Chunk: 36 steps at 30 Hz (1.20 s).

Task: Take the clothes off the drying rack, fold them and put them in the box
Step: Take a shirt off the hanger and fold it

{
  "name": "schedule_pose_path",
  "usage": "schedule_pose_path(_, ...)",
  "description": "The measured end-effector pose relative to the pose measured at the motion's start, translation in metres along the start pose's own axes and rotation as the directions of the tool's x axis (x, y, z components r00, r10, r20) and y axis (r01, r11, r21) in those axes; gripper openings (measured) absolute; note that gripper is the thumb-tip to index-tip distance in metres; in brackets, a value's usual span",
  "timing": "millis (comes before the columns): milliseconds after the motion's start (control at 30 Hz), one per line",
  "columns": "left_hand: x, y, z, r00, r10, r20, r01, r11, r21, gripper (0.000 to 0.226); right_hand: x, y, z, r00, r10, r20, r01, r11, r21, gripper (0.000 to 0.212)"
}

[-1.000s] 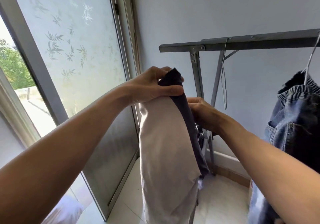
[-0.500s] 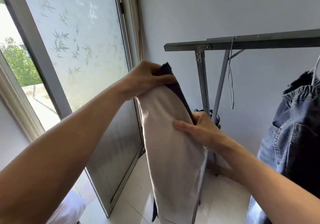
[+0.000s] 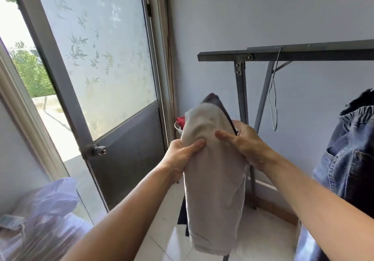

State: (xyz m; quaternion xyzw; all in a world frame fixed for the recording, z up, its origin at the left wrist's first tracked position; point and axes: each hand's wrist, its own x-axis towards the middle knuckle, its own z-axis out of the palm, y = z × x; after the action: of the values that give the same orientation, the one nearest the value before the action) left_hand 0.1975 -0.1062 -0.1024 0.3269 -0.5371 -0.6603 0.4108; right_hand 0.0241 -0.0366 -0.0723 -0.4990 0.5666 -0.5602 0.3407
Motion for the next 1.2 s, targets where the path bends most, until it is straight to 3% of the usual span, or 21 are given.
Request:
schedule_pose_path(100, 0.000, 0.003, 0.003, 0.996, 0.059, -0.072, -0.054, 0.996, 0.068, 0.011, -0.005, 0.015, -0.002, 0.998, -0.032, 0.046, 0.029, 0.997, 0.066, 0.088)
schedule_pose_path(167, 0.002, 0.004, 0.008, 0.979, 0.133, -0.157, -0.107, 0.981, 0.164, 0.023, -0.007, 0.020, -0.003, 0.994, -0.088, 0.063, 0.081, 0.990, 0.116, 0.075)
schedule_pose_path(267, 0.001, 0.006, 0.015, 0.928, 0.273, -0.254, -0.198, 0.938, 0.286, 0.051, -0.009, 0.018, -0.004, 0.989, -0.093, 0.112, 0.093, 0.996, 0.004, 0.057)
schedule_pose_path(367, 0.005, 0.011, 0.014, 0.917, 0.371, -0.148, -0.308, 0.892, 0.330, 0.070, -0.007, 0.016, -0.005, 0.991, -0.107, 0.084, 0.120, 0.979, -0.165, 0.038)
schedule_pose_path(500, 0.010, 0.025, 0.006, 0.925, 0.379, -0.035, -0.338, 0.861, 0.381, 0.038, -0.002, 0.011, -0.011, 0.983, -0.180, -0.019, 0.166, 0.939, -0.302, 0.019)
schedule_pose_path(567, 0.010, 0.031, 0.003, 0.924, 0.382, -0.021, -0.353, 0.873, 0.337, 0.036, -0.001, 0.007, -0.015, 0.980, -0.197, -0.016, 0.186, 0.945, -0.269, 0.018)
schedule_pose_path(633, 0.011, 0.034, 0.001, 0.916, 0.398, -0.050, -0.372, 0.890, 0.264, 0.049, -0.002, 0.002, -0.016, 0.979, -0.201, 0.023, 0.202, 0.968, -0.150, 0.016)
schedule_pose_path(700, 0.014, 0.031, -0.004, 0.917, 0.389, -0.085, -0.357, 0.899, 0.255, 0.080, -0.002, -0.001, -0.017, 0.978, -0.206, 0.018, 0.207, 0.975, -0.078, 0.014)
schedule_pose_path(767, 0.012, 0.021, -0.008, 0.958, 0.281, 0.054, -0.286, 0.937, 0.202, 0.114, -0.001, -0.002, -0.017, 0.980, -0.197, -0.002, 0.197, 0.980, 0.010, 0.014)
schedule_pose_path(800, 0.009, 0.014, -0.009, 0.966, 0.199, 0.166, -0.227, 0.959, 0.172, 0.114, -0.001, -0.003, -0.018, 0.984, -0.176, -0.007, 0.176, 0.982, 0.074, 0.013)
schedule_pose_path(867, 0.005, -0.001, -0.010, 0.947, 0.062, 0.316, -0.117, 0.980, 0.159, 0.089, 0.000, -0.005, -0.018, 0.993, -0.116, -0.007, 0.115, 0.978, 0.175, 0.017)
schedule_pose_path(900, 0.003, -0.006, -0.008, 0.951, 0.023, 0.310, -0.074, 0.986, 0.152, 0.071, 0.002, -0.004, -0.019, 0.996, -0.084, -0.012, 0.085, 0.975, 0.204, 0.021)
schedule_pose_path(967, 0.003, -0.011, -0.003, 0.980, 0.023, 0.197, -0.045, 0.993, 0.108, 0.044, 0.004, -0.003, -0.022, 0.999, -0.031, -0.018, 0.035, 0.968, 0.247, 0.031)
schedule_pose_path(1100, 0.007, -0.007, 0.008, 0.993, 0.108, 0.039, -0.111, 0.992, 0.063, 0.026, 0.002, 0.016, -0.033, 0.988, 0.046, 0.144, -0.111, 0.869, 0.482, 0.077)
schedule_pose_path(1200, 0.010, -0.003, 0.013, 0.996, 0.089, -0.006, -0.089, 0.996, 0.006, 0.016, -0.010, 0.038, -0.025, 0.961, 0.079, 0.266, -0.182, 0.903, 0.390, 0.065)
